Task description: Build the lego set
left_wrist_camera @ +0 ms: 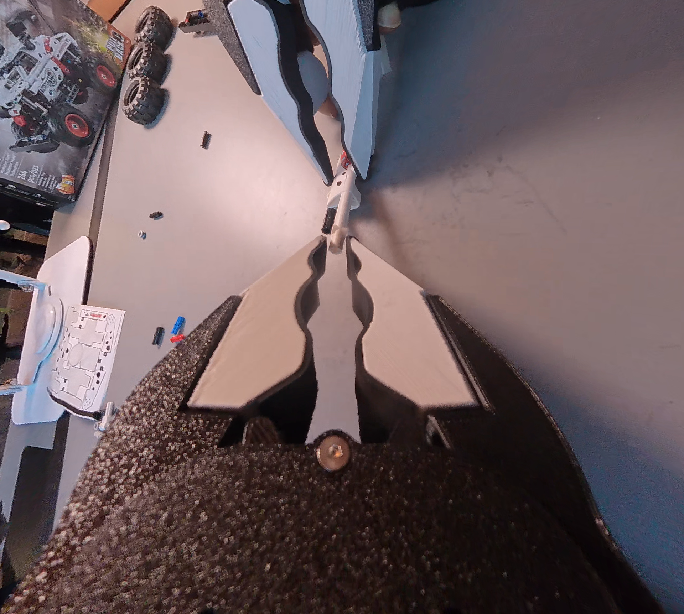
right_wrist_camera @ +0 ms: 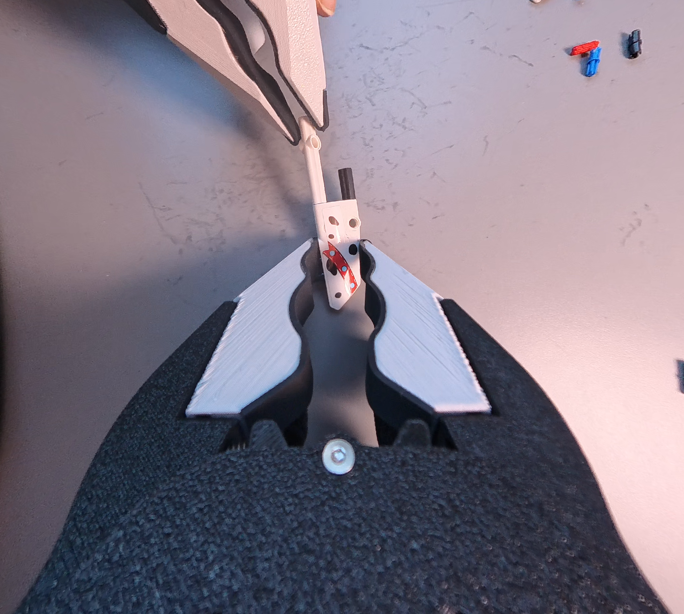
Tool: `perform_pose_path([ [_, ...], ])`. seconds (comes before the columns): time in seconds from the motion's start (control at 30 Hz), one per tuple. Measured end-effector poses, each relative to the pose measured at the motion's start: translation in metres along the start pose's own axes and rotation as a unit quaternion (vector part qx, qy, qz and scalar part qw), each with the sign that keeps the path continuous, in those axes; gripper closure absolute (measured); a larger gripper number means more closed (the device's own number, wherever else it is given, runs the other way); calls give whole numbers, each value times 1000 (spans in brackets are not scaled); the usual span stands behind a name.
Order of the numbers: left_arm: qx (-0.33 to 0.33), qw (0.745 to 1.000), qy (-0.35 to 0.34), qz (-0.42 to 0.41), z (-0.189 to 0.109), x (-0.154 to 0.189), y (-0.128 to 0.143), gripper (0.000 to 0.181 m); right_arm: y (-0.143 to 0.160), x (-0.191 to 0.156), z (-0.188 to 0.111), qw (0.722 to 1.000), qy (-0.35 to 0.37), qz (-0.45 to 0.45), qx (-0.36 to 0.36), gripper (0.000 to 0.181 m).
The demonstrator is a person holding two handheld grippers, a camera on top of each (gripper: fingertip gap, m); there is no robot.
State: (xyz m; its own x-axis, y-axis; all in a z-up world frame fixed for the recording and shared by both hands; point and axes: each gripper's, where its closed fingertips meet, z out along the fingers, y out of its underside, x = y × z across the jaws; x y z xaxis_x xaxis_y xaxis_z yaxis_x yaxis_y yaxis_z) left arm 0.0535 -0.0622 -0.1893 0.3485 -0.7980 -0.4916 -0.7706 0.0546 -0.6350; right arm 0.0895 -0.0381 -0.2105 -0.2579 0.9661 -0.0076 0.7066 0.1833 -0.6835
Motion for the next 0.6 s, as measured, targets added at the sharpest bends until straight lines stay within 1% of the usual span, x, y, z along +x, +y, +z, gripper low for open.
perform_pose_path([
  [0.1,-5,1000,8,7,0,0,0,174,0,0,0,1000,-2,1,1,161],
  [0.2,-7,1000,26,-12,0,3,0,175,0,0,0,1000,-1,-1,0,161],
  [0.23,-7,999,38,-38,0,4,0,175,1,0,0,1000,1,-2,-1,161],
  [0.3,-5,989,68,-130,0,6,0,175,0,0,0,1000,4,-4,0,161],
  [0.37,1,963,113,-244,-1,9,-3,175,0,0,0,1000,9,-11,-1,161],
  [0.43,-2,926,154,-344,-1,12,-4,175,1,-1,1,999,19,-25,-4,161],
  [0.47,2,904,174,-391,-2,13,-5,175,1,-1,1,999,23,-32,-6,161],
  [0.5,5,883,190,-429,-2,13,-6,175,1,-1,1,999,27,-37,-6,161],
  [0.53,11,870,198,-451,-3,12,-6,175,1,-1,1,999,30,-40,-7,161],
  [0.6,12,854,212,-476,-2,14,-5,175,1,-1,1,999,32,-41,-6,161],
])
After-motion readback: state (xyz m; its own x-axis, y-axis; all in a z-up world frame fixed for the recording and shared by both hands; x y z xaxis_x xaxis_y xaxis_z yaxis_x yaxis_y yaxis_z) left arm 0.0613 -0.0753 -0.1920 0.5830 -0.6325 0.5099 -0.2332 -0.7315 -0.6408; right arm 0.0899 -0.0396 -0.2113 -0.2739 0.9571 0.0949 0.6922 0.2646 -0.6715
